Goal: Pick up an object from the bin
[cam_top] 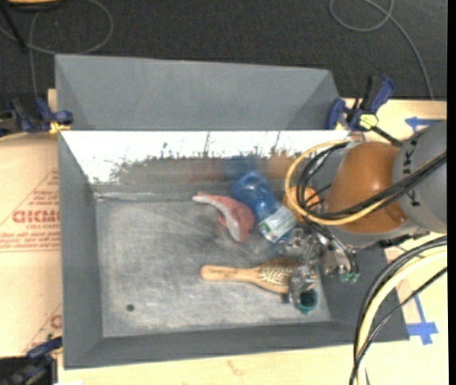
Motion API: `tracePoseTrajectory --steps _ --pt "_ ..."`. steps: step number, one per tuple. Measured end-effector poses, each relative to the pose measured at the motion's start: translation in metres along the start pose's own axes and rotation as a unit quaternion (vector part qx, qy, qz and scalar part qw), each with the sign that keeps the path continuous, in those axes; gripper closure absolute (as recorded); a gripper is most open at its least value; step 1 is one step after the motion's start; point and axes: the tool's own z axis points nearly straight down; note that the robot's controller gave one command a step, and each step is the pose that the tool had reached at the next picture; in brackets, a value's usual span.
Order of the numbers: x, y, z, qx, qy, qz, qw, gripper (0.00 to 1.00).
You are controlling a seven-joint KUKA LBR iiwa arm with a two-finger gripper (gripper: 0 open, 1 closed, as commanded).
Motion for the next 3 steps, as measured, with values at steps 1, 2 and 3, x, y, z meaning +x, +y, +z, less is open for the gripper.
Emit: tracePoseTrajectory --steps 1,2,3 --pt "0.007 0.003 -0.031 0.001 -0.0008 -0.082 0.9967 1.0" --pt "0.002 0.012 -0.038 0.001 -0.0062 -0.014 0.9999 1.0" --pt "0.018 0.013 -0.008 0.002 -0.0031 -0.076 0.9971 1.0"
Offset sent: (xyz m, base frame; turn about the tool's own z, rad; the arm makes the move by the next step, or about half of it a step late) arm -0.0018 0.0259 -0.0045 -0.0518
